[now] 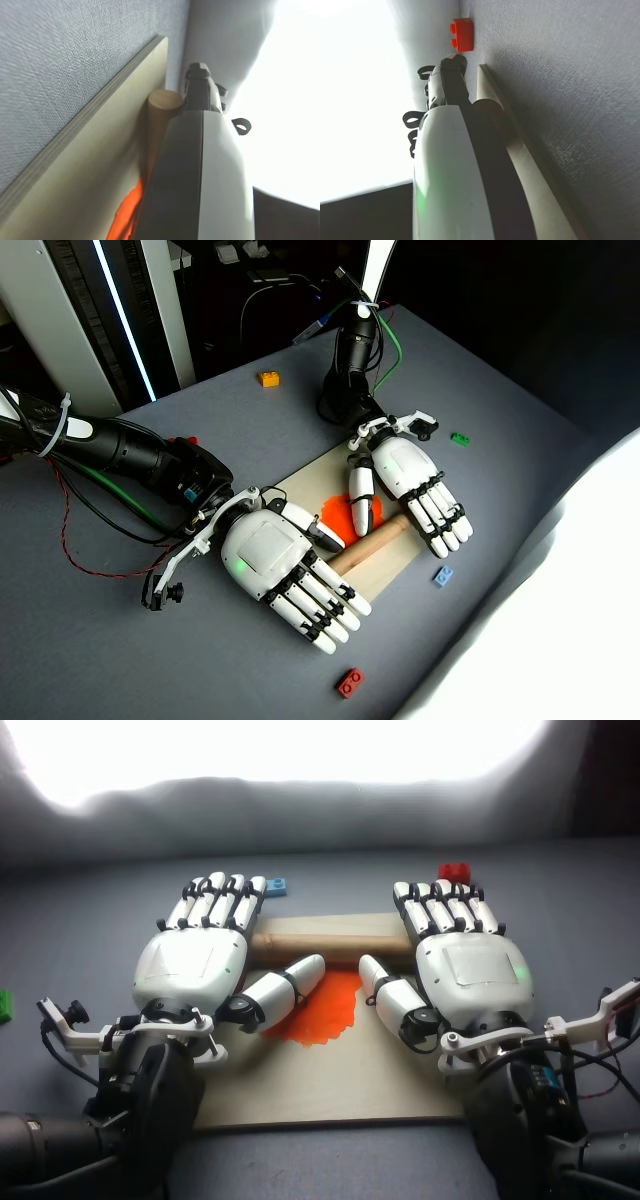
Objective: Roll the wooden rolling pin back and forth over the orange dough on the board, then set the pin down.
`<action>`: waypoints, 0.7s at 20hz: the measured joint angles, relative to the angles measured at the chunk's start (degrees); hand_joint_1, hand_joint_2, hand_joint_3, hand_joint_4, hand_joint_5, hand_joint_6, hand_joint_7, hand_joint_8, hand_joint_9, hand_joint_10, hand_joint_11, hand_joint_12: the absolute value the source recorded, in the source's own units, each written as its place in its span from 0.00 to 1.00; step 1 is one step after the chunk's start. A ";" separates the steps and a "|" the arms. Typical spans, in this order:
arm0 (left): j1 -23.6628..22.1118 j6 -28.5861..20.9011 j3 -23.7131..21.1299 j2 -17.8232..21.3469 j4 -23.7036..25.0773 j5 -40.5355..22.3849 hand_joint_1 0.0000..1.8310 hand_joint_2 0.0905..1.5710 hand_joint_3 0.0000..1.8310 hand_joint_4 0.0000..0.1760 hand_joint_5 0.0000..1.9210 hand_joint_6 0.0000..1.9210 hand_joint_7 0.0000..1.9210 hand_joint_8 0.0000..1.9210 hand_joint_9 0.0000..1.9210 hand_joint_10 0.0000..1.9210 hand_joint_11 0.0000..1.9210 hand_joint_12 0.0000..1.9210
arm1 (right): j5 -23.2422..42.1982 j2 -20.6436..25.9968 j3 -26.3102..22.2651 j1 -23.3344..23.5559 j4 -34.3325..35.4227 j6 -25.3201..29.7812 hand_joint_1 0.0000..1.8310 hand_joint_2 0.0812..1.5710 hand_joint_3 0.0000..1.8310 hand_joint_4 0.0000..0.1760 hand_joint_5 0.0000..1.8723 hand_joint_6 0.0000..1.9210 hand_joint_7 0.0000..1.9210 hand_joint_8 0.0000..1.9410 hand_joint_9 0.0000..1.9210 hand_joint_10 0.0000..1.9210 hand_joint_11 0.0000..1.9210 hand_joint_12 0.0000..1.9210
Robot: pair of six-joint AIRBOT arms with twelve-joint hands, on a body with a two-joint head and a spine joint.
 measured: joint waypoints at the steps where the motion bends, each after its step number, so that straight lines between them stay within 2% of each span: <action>1: -0.13 -0.11 0.00 0.00 -0.15 0.15 0.00 0.78 0.00 0.00 0.00 0.00 0.00 0.00 0.00 0.00 0.00 0.00 | -0.04 0.00 0.04 0.00 0.02 0.09 0.00 0.85 0.00 0.00 0.07 0.00 0.07 0.00 0.05 0.00 0.00 0.13; 4: -0.42 -0.26 0.20 -0.02 -0.37 0.61 0.00 0.79 0.00 0.00 0.00 0.00 0.00 0.00 0.00 0.00 0.00 0.00 | -0.24 0.00 0.42 0.02 0.00 0.26 0.00 0.86 0.00 0.00 0.07 0.00 0.07 0.00 0.06 0.00 0.00 0.03; 7: -1.11 -0.55 0.81 -0.26 -0.96 1.57 0.00 0.79 0.00 0.00 0.00 0.00 0.00 0.00 0.00 0.00 0.00 0.00 | -0.50 0.00 0.72 0.44 0.42 0.39 0.00 0.86 0.00 0.00 0.06 0.00 0.06 0.00 0.04 0.00 0.00 0.00; 14: -1.99 -0.04 1.60 -0.37 -1.79 3.34 0.00 0.80 0.01 0.00 0.00 0.00 0.00 0.00 0.00 0.00 0.00 0.00 | -1.05 -0.11 1.33 0.61 0.28 0.79 0.00 0.85 0.00 0.00 0.06 0.00 0.05 0.00 0.04 0.00 0.03 0.02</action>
